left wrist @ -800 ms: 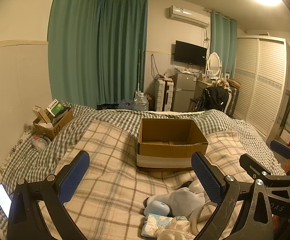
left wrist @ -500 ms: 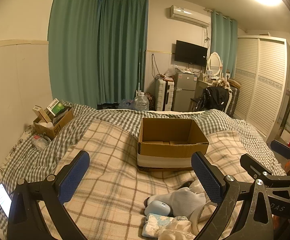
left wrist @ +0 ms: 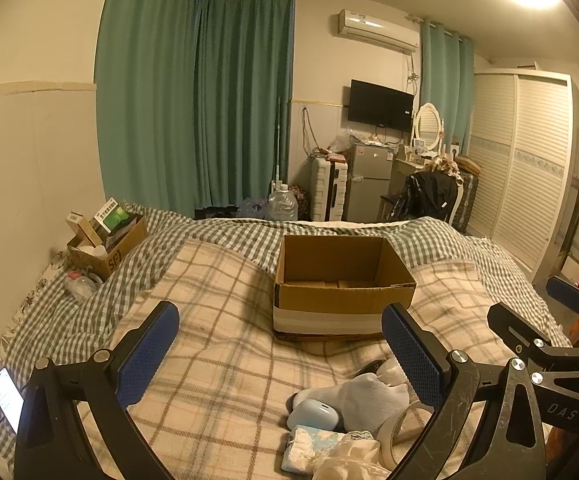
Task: Organize objects
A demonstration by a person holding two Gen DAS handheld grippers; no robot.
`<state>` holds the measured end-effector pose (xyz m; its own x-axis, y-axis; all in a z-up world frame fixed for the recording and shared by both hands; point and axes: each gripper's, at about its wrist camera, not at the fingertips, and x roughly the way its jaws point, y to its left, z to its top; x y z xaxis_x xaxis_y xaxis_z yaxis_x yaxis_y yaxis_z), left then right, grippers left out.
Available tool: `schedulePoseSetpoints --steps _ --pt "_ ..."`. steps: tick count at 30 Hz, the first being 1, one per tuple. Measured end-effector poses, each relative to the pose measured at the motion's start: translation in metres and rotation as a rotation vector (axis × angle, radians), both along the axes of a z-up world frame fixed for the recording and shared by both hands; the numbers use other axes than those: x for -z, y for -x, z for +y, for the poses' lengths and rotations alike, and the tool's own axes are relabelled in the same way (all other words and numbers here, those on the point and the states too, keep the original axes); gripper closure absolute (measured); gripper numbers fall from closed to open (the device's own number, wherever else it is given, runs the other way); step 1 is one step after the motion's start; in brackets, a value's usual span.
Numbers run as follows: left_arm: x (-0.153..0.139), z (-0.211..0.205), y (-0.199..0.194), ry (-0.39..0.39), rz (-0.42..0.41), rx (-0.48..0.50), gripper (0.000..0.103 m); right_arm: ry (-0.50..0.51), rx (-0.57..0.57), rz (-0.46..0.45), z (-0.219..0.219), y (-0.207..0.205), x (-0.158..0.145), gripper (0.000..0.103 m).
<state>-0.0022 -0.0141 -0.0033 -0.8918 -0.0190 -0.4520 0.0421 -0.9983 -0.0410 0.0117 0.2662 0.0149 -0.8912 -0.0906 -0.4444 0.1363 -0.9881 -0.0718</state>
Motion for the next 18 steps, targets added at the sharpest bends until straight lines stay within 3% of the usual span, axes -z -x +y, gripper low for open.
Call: schedulePoseSetpoints --steps 14,18 --pt "-0.002 0.011 -0.011 0.018 -0.011 0.038 0.000 -0.013 -0.020 0.046 0.003 -0.020 -0.015 0.000" --pt "0.008 0.012 -0.013 0.033 -0.051 0.051 0.000 -0.024 -0.013 0.019 0.006 -0.020 -0.008 0.000"
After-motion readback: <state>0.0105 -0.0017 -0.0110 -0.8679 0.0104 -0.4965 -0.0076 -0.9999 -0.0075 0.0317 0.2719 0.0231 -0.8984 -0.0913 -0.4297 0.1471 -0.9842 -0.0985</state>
